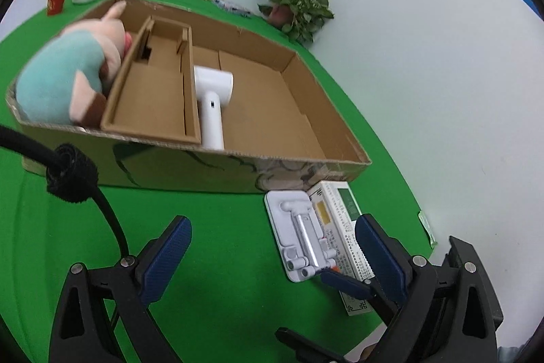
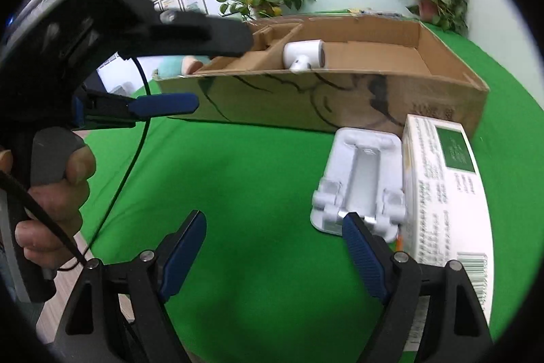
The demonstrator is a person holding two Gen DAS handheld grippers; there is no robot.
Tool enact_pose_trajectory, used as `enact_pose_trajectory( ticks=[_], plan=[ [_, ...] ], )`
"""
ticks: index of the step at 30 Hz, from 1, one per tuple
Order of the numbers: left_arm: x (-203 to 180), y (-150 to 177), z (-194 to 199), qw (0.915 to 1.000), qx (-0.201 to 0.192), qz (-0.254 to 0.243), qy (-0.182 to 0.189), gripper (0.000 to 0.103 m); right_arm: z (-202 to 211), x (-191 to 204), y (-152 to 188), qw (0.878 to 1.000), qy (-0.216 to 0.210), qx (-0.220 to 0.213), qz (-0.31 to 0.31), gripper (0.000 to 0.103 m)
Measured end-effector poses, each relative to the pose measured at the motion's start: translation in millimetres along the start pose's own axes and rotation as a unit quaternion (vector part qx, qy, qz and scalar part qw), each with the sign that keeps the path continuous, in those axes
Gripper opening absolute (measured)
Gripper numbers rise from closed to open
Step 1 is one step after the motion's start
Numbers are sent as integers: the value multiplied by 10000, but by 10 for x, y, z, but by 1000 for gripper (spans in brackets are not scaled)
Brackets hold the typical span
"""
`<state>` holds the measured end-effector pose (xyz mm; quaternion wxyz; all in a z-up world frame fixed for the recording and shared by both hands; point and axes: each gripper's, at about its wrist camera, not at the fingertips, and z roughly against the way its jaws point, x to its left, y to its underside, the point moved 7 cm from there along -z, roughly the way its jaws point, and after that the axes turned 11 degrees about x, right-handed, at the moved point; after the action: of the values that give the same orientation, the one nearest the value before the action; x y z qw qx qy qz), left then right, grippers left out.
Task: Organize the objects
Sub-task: 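Move the right tool back to the white phone stand on the table, then grasp the white phone stand with the right tool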
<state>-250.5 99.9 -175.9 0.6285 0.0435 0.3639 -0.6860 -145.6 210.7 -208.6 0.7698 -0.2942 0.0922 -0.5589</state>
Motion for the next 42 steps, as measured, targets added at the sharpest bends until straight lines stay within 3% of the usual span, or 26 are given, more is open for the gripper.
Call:
enact_pose_trajectory(
  ticks=[8, 12, 21, 24, 26, 31, 35, 36, 38, 42],
  plan=[
    [-125, 104, -396, 9983, 482, -96, 321, 97, 74, -279, 129, 9981, 583, -2, -174, 82],
    [-134, 93, -519, 9977, 529, -20, 417, 97, 46, -291, 60, 9978, 618, 104, -209, 82],
    [61, 36, -409, 9990, 414, 103, 132, 95, -231, -369, -135, 9928, 1101, 448, -153, 81],
    [138, 7, -358, 9994, 332, 92, -102, 94, -280, -395, -149, 9887, 1396, 532, -145, 69],
    [175, 11, -346, 9994, 331, 110, -37, 94, -289, -393, -149, 9878, 1440, 579, -90, 68],
    [181, 79, -338, 9986, 439, 175, 257, 94, -182, -252, 29, 9915, 1085, 710, 136, 68],
    [66, 216, -404, 9937, 752, 232, 795, 94, -6, -88, 276, 9977, 184, 628, 170, 69],
    [18, 262, -429, 9918, 847, 249, 923, 94, 30, -67, 304, 9983, 44, 563, 162, 74],
    [-19, 320, -504, 9881, 1011, 306, 1118, 94, 38, -53, 343, 9980, -16, 610, 161, 84],
    [-33, 394, -639, 9816, 1282, 481, 1334, 94, 13, -26, 344, 9970, 224, 646, 365, 84]
  ],
)
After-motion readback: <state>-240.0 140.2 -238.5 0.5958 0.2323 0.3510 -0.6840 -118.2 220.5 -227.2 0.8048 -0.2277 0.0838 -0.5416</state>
